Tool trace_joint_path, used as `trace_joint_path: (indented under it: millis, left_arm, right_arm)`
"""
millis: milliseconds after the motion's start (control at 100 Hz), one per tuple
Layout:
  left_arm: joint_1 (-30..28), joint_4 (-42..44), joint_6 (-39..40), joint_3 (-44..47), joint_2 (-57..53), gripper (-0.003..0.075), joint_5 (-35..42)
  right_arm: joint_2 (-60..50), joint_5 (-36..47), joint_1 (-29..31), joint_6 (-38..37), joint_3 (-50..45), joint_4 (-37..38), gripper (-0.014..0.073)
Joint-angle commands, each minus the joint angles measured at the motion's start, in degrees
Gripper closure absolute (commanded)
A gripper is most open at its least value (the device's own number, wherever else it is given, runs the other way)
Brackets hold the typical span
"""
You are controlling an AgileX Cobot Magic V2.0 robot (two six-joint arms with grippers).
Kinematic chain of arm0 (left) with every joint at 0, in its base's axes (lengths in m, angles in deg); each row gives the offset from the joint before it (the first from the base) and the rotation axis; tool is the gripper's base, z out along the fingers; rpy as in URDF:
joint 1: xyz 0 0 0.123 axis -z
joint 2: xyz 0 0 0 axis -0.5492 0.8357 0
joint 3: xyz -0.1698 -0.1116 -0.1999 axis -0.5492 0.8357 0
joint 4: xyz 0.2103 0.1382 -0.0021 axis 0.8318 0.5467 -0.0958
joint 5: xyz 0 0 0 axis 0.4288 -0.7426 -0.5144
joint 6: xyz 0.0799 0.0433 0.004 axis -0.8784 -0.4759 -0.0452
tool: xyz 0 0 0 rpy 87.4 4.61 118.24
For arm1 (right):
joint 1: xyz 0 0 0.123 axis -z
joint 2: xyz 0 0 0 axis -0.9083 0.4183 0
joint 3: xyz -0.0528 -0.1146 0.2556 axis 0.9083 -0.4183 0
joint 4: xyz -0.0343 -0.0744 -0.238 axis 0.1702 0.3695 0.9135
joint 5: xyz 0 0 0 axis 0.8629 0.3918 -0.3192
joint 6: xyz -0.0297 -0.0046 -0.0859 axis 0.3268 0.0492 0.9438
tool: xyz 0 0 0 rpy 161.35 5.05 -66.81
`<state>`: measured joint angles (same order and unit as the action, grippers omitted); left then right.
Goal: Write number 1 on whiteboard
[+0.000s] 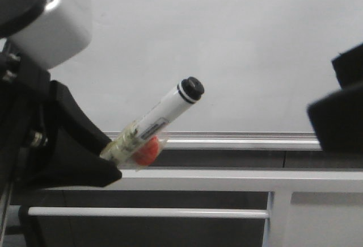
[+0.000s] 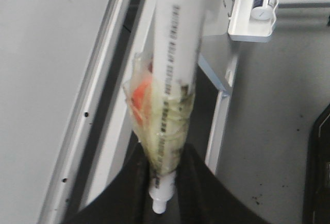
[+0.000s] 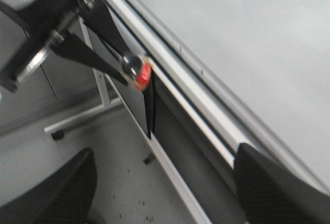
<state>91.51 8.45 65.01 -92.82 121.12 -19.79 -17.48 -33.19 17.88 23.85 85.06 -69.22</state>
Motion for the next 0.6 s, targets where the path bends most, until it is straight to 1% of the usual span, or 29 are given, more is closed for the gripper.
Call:
trace_joint_path:
  millis: [0, 120, 220, 320, 420, 590]
  left_arm:
    - [0.49, 2.14, 0.38, -4.24, -1.32, 0.0741, -1.25]
    - [0.49, 3.16, 0.38, -6.54, -1.32, 0.0741, -2.9]
    - [0.49, 3.16, 0.23, -6.71, -1.22, 0.0741, -3.62]
    - [0.49, 3.87, 0.1, -6.71, -1.22, 0.0741, -3.87]
    - [0.49, 5.62, 0.1, -6.71, -1.11, 0.0741, -4.1]
    - [0.49, 6.74, 0.1, -7.17, -1.11, 0.0741, -3.87]
  right_arm:
    - [3.68, 6.78, -0.98, 0.84, 4.44, -0.63, 0.0073]
    - [8.91, 6.62, -0.98, 0.84, 8.83, -0.48, 0.0126]
    - [13.47, 5.39, -0.98, 0.84, 12.02, -0.24, 0.016]
    - [17.57, 2.8, -0.98, 0.84, 14.93, -0.24, 0.0172]
    - [20.75, 2.8, -0.98, 0.84, 17.14, -0.24, 0.0176]
    - [22.98, 3.08, -0.98, 0.84, 19.11, -0.24, 0.0176]
